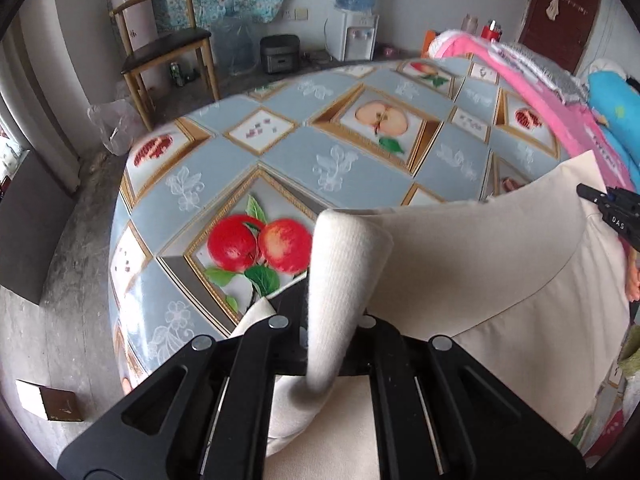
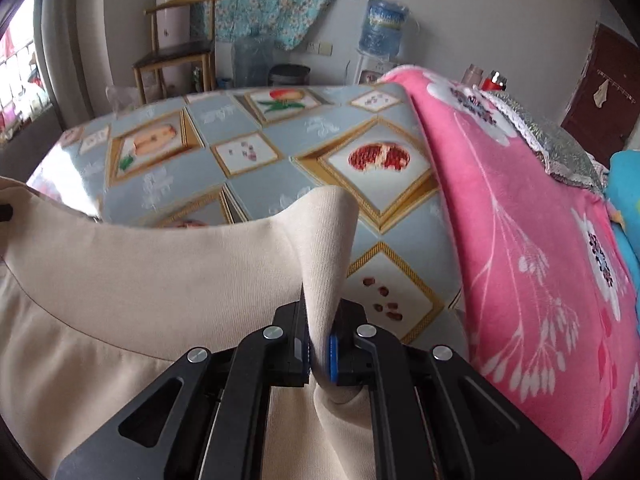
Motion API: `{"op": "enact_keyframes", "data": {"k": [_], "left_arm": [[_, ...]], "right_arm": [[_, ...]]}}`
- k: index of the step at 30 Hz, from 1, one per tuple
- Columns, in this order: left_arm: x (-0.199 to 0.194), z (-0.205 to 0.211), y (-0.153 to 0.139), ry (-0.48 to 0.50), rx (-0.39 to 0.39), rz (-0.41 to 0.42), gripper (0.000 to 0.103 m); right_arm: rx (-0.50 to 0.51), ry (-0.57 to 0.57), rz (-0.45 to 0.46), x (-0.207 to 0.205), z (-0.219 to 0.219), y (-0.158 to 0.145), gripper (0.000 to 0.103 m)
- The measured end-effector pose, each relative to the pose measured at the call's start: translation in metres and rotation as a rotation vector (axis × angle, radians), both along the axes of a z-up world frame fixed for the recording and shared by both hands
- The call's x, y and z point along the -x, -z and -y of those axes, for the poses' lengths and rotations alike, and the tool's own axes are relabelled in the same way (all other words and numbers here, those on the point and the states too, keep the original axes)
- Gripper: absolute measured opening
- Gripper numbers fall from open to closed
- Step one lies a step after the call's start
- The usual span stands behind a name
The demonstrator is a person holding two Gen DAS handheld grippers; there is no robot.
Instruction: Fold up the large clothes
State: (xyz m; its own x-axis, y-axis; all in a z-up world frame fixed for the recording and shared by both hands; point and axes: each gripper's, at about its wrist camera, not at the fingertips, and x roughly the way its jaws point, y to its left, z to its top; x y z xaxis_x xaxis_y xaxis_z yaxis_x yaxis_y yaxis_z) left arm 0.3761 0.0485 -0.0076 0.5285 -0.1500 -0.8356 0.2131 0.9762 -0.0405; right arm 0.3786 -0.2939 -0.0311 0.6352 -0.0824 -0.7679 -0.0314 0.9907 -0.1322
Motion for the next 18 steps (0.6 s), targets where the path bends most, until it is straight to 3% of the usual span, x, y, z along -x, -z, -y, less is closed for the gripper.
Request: {"op": "enact_keyframes", "data": {"k": [4, 6, 7, 9, 11, 15, 18], "left_arm": [[-0.003, -0.008, -0.002, -0.013, 0.015, 0.014, 0.005], [-0.010, -0.007, 0.017, -0.024, 0.006, -0.049, 0.007], [-0.014, -0.008, 0.024, -0.025, -0.004, -0.078, 0.012], [-0.013, -0.012, 0.027, -0.037, -0.017, -0.078, 0.024], [-0.004, -0.023, 0.013, -0.058, -0.006, -0.038, 0.033], [0.027, -0.053, -0.023, -0.115, 0.017, 0.055, 0.035], [0.063, -0.056, -0.044, -0.065, 0.091, 0.098, 0.035]], "right_arm": [[-0.014, -0.011, 0.011, -0.008, 0.001, -0.005, 0.006], [-0.028, -0.015, -0.067, -0.022, 0.000, 0.015, 0.006], [-0.036, -0.019, -0.106, -0.027, 0.002, 0.022, 0.008], [-0.056, -0.008, -0.122, -0.028, 0.009, 0.021, 0.020], [-0.086, 0.039, -0.075, -0.015, 0.024, 0.001, 0.043], [-0.128, 0.145, 0.025, 0.034, 0.062, -0.046, 0.045], [-0.190, 0.086, 0.056, 0.082, 0.060, -0.063, 0.045]]}}
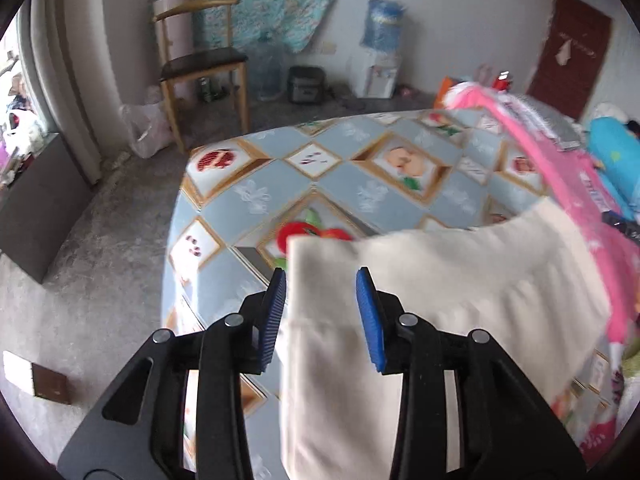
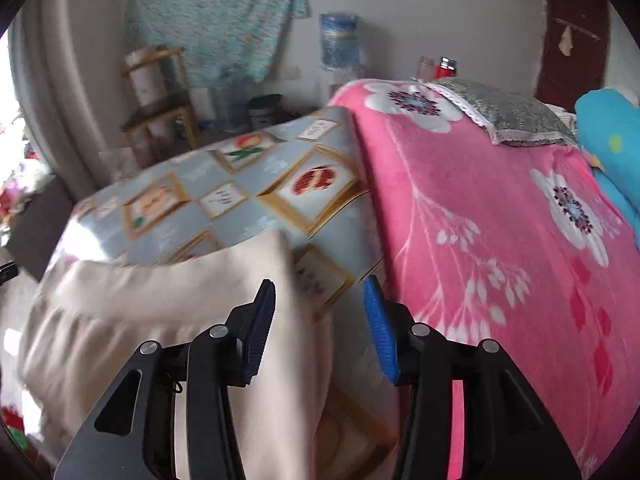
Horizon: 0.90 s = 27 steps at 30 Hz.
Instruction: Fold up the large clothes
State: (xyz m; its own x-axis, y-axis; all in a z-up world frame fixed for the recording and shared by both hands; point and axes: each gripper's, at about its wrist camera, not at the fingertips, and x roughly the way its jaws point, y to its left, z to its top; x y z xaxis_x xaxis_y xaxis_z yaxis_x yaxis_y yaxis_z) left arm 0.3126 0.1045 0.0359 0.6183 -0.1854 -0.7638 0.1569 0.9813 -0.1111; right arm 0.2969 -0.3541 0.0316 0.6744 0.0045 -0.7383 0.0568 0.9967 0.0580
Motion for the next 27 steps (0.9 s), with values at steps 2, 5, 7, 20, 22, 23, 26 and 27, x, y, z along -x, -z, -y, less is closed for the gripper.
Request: {"op": "enact_keyframes", "data": {"k": [2, 5, 7, 20, 22, 23, 26, 27], "left_arm": [[0.029, 0.009, 0.001, 0.069, 0.040, -0.008, 0.035], [0.058, 0.023, 0.021, 0.113, 0.061, -0.067, 0.035], [0.068, 0.027, 0.045, 0.105, 0.049, -0.109, 0.035], [0.108, 0.037, 0.066, 0.122, -0.007, -0.102, 0.036], [0.105, 0.036, 0.075, 0.117, 0.006, -0.138, 0.037], [0.107, 0.033, 0.070, 0.112, 0.018, -0.137, 0.037], [0.103, 0.027, 0.045, 0.108, 0.026, -0.090, 0.036], [0.098, 0.027, 0.035, 0.117, 0.038, -0.061, 0.036]], "right_arm": [[-0.018, -0.099, -0.023, 0.032, -0.019, 0.004, 0.045], [0.001, -0.211, -0.099, 0.074, -0.049, 0.031, 0.045], [0.040, -0.175, -0.189, 0.089, -0.050, 0.065, 0.045], [0.032, -0.126, -0.174, 0.110, -0.065, 0.083, 0.045], [0.013, -0.118, -0.154, 0.113, -0.062, 0.082, 0.046], [0.020, -0.108, -0.176, 0.109, -0.061, 0.079, 0.045], [0.014, -0.116, -0.149, 0.107, -0.063, 0.055, 0.045], [0.010, -0.121, -0.118, 0.098, -0.064, 0.045, 0.045]]}}
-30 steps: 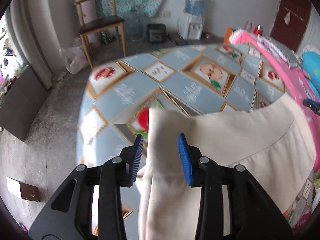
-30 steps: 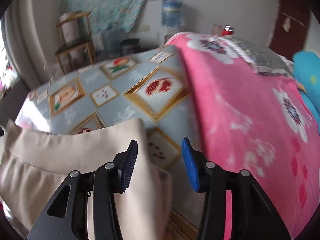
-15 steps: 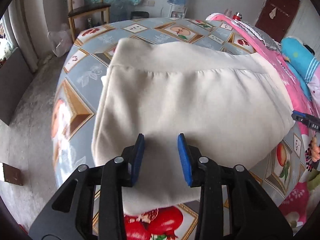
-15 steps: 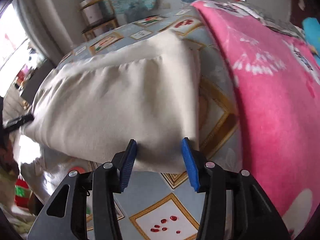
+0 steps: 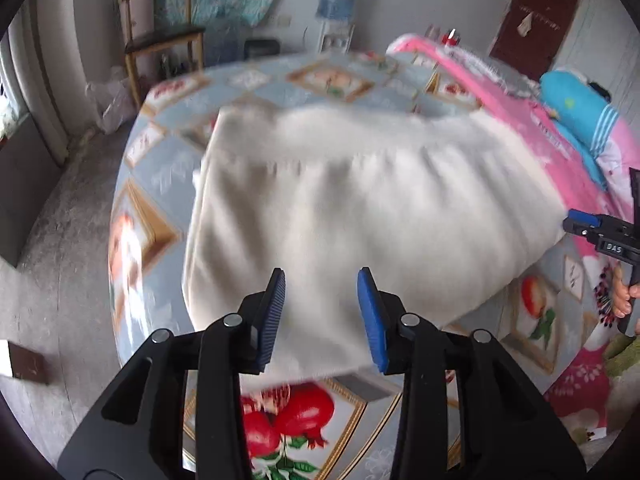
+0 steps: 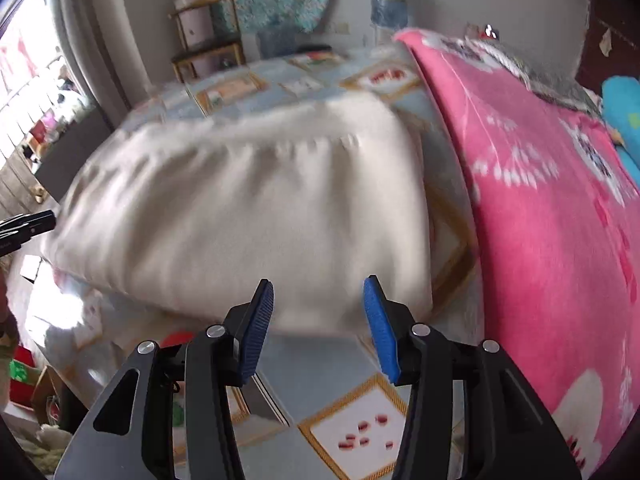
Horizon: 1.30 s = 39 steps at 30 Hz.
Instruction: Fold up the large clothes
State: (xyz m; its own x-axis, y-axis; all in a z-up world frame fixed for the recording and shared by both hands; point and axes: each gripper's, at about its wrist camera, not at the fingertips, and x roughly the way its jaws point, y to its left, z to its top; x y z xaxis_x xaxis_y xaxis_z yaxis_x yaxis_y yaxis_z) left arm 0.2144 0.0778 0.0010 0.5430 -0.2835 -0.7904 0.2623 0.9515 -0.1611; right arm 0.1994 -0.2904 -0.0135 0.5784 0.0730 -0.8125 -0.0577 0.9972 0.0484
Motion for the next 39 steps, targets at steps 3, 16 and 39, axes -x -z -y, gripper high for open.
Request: {"op": "enact_keyframes", "data": {"k": [3, 16, 39], "left_arm": [[-0.039, 0.011, -0.008, -0.005, 0.014, 0.012, 0.037], [-0.126, 0.024, 0.030, -0.075, 0.000, -0.129, 0.037], [-0.110, 0.137, 0.042, 0.113, -0.241, -0.062, 0.050]], "right_arm": [[-0.005, 0.017, 0.045, -0.039, -0.006, -0.009, 0.045], [-0.011, 0.059, -0.126, -0.135, 0.004, 0.027, 0.045], [-0.023, -0.152, -0.082, -0.132, -0.119, 0.054, 0.045]]}}
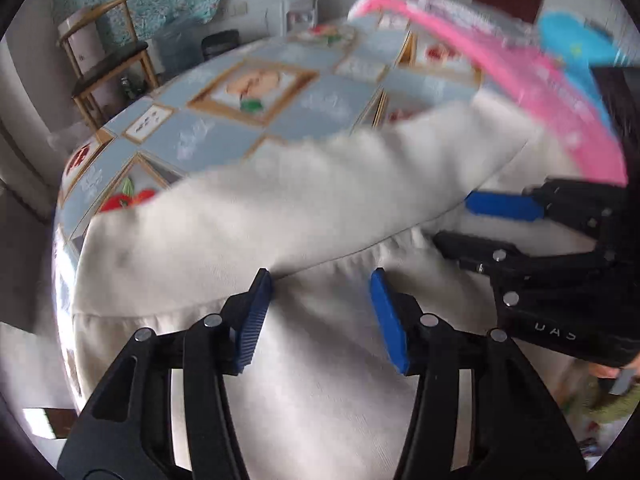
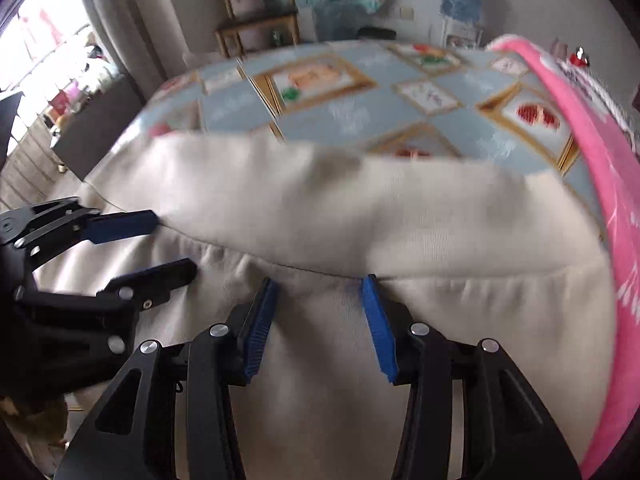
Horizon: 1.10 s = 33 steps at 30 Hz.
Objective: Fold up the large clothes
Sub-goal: 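Press the folded jacket flat with both grippers and draw them back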
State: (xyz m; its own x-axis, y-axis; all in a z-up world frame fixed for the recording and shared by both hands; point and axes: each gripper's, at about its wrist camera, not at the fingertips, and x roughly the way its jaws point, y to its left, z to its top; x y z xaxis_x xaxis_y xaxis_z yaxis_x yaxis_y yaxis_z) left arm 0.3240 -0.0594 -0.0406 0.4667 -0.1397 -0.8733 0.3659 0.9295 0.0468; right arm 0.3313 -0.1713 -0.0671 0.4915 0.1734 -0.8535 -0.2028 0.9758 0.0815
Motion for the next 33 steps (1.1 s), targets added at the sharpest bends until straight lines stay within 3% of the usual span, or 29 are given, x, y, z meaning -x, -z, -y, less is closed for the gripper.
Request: {"op": "enact_keyframes", "data": {"k": [2, 7, 8, 11, 13, 15, 17, 19, 21, 22, 23, 24, 26, 28, 29, 30, 33], "left_arm": [[0.011, 0.004, -0.008, 0.005, -0.040, 0.023, 0.050], [0.066, -0.025, -0.041, 0.011, 0.102, 0.051, 0.053], [0.076, -0.030, -0.036, 0.013, 0.114, 0.034, 0.054], [0.082, -0.031, 0.000, -0.015, 0.055, -0.025, 0.056], [0.085, -0.032, 0.001, -0.041, 0.072, -0.005, 0.056], [0.091, -0.034, -0.010, -0.055, 0.080, 0.004, 0.055], [0.108, -0.046, -0.029, -0.066, 0.129, 0.054, 0.055], [0.123, -0.064, -0.034, -0.100, 0.158, 0.086, 0.058], [0.128, -0.084, -0.021, -0.165, 0.174, 0.057, 0.060], [0.125, -0.095, -0.007, -0.203, 0.198, 0.005, 0.060], [0.122, -0.103, 0.000, -0.217, 0.248, -0.014, 0.061], [0.125, -0.108, -0.001, -0.227, 0.290, 0.020, 0.060], [0.126, -0.107, -0.006, -0.248, 0.283, 0.021, 0.060], [0.137, -0.105, -0.021, -0.241, 0.321, 0.045, 0.060], [0.141, -0.103, -0.026, -0.235, 0.328, 0.056, 0.061], [0.151, -0.101, -0.033, -0.228, 0.329, 0.077, 0.066], [0.184, -0.095, -0.052, -0.218, 0.341, 0.140, 0.085]], "right_arm": [[0.004, 0.024, -0.019, 0.009, 0.004, -0.008, 0.045], [-0.052, 0.023, 0.080, 0.093, 0.026, -0.041, 0.046], [-0.033, 0.035, 0.080, 0.106, 0.029, -0.036, 0.049], [0.004, 0.077, 0.007, 0.111, 0.034, 0.001, 0.050], [0.067, 0.072, 0.036, 0.114, 0.026, -0.002, 0.050], [0.115, 0.067, 0.063, 0.125, 0.020, -0.018, 0.050], [0.098, 0.073, 0.111, 0.142, 0.025, -0.037, 0.051], [0.113, 0.140, 0.160, 0.163, 0.044, -0.047, 0.053], [0.098, 0.215, 0.108, 0.165, 0.067, -0.031, 0.057], [0.050, 0.258, 0.028, 0.160, 0.083, -0.011, 0.057], [0.009, 0.265, 0.010, 0.158, 0.087, -0.004, 0.057], [0.007, 0.272, 0.023, 0.161, 0.088, -0.003, 0.057], [0.037, 0.251, 0.006, 0.166, 0.076, -0.011, 0.057], [0.004, 0.229, 0.031, 0.180, 0.068, -0.023, 0.057], [-0.002, 0.223, 0.055, 0.190, 0.063, -0.032, 0.061], [-0.004, 0.224, 0.073, 0.198, 0.060, -0.039, 0.071], [-0.063, 0.240, 0.132, 0.226, 0.045, -0.058, 0.089]]}}
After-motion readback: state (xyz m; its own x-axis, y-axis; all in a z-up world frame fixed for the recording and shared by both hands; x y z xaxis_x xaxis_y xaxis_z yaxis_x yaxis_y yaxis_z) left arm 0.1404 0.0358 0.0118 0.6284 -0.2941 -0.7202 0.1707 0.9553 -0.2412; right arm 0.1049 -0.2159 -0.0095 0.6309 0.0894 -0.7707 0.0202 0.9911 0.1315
